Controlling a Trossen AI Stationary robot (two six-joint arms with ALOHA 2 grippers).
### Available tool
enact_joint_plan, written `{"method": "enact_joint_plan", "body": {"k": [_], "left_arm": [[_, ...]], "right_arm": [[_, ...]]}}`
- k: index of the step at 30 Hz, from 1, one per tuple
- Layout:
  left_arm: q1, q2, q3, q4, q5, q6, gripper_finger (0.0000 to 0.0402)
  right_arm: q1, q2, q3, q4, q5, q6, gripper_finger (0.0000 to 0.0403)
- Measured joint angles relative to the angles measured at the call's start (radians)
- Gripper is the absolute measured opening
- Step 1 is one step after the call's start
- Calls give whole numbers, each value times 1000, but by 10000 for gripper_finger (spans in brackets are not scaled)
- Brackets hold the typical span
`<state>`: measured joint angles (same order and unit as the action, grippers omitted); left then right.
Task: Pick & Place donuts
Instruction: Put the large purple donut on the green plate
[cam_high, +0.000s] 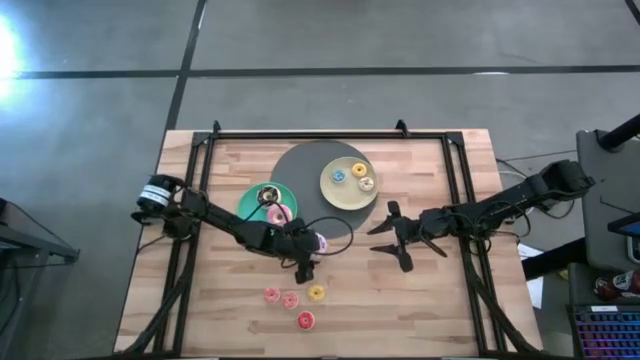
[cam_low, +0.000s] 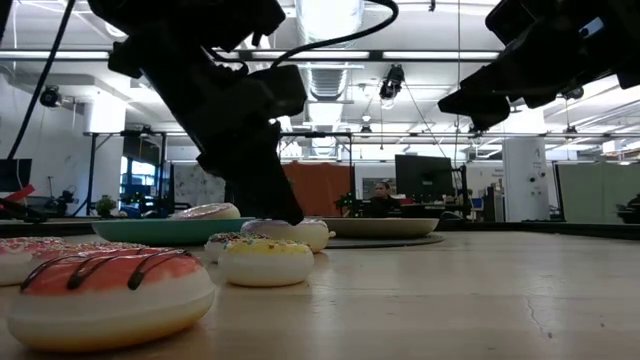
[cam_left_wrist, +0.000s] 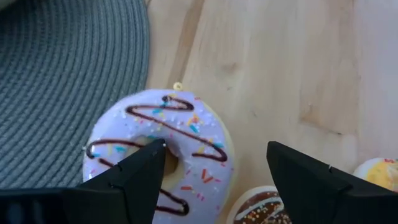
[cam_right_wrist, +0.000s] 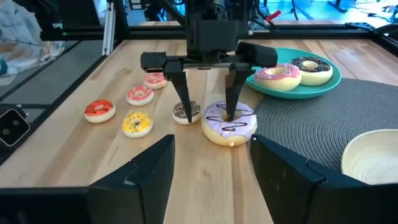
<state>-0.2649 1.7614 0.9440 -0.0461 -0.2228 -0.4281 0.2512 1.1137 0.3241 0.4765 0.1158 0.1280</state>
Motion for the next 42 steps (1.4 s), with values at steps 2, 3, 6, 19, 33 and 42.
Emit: {"method": "enact_joint_plan", "body": {"k": [2,3,6,19,33,42], "left_arm": [[0,2,0,-7,3,-2,254],[1,2,0,-7,3,-2,252],[4,2,0,-7,3,0,243],[6,15,-1,5,1,4,229],[14,39,-2,23,-4,6,229],[14,38,-2,16,-13,13,200]], "right_arm": [[0,0,0,0,0,0,203],[0,0,0,1,0,0,203],[0,0,0,2,0,0,203],[0,0,0,10,0,1,203],[0,0,0,9,0,1,203],[0,0,0,9,0,0,203]]}}
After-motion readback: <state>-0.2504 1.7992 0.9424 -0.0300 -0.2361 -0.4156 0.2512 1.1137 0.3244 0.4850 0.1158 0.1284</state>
